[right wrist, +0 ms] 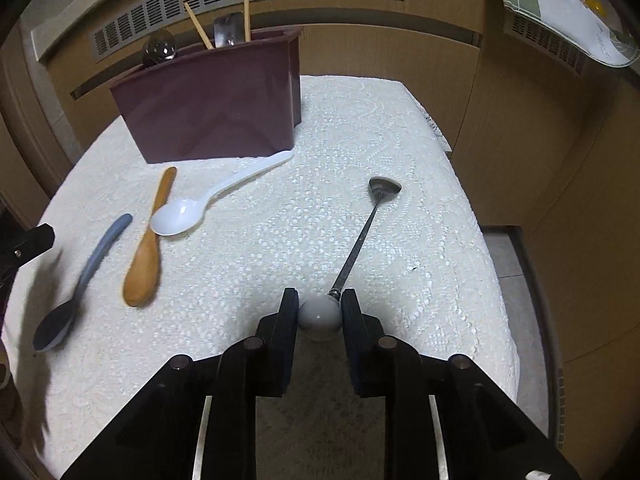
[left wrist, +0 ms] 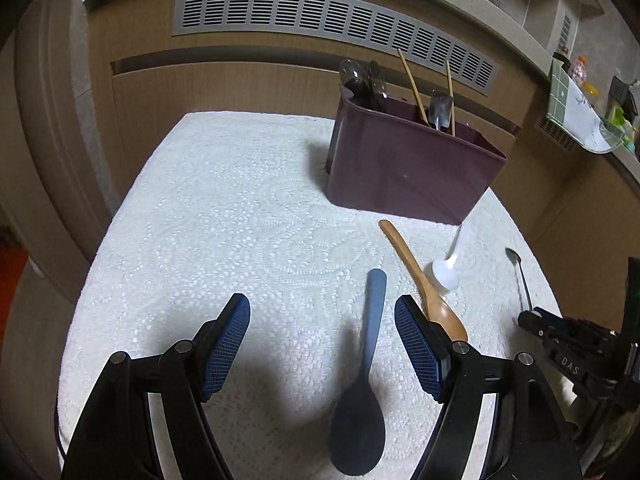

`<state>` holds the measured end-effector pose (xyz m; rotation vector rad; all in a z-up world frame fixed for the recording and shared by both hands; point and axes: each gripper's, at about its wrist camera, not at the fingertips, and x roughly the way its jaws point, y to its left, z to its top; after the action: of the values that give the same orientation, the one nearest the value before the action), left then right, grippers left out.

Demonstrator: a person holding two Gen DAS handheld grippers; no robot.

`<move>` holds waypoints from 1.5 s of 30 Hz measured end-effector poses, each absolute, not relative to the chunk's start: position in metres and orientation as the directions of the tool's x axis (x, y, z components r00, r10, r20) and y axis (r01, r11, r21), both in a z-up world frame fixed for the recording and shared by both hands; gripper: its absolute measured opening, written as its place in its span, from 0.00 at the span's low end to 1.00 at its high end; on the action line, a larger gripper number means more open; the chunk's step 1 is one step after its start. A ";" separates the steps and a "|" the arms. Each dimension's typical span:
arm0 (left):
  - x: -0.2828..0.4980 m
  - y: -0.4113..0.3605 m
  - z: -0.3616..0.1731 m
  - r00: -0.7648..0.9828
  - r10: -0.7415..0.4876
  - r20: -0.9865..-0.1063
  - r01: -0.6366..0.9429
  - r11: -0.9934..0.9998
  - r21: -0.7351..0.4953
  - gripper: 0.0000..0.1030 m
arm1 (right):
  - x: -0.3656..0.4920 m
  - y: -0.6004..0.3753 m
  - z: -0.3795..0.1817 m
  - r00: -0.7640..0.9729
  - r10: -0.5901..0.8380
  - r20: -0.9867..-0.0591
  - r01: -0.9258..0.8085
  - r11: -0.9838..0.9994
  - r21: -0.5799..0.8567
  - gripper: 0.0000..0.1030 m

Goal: Organize utensils
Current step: 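Grasp the steel spoon by its white ball end with the right tool, then grasp the white plastic spoon with the left tool while the right tool lifts the ball-end spoon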

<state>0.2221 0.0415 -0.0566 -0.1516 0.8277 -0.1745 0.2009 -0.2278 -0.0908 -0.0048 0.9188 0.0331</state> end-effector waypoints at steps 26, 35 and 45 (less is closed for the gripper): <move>0.209 0.040 -0.058 0.628 -0.251 -0.737 0.129 0.967 -0.219 0.75 | 0.138 -0.201 -0.074 0.537 0.265 -0.801 -0.347 0.935 0.076 0.20; 0.235 -0.047 -0.054 0.551 -0.436 -0.712 0.508 0.852 -0.129 0.71 | 0.140 -0.210 -0.080 0.549 0.254 -0.796 -0.336 0.939 0.068 0.45; 0.296 -0.107 -0.085 0.472 -0.325 -0.820 0.543 0.839 -0.020 0.56 | 0.143 -0.238 -0.084 0.583 0.228 -0.780 -0.260 0.962 0.087 0.56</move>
<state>0.2955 -0.1067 -0.0853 0.2576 0.9396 -0.5386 0.1431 -0.2384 -0.0838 -0.0380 0.9044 0.2850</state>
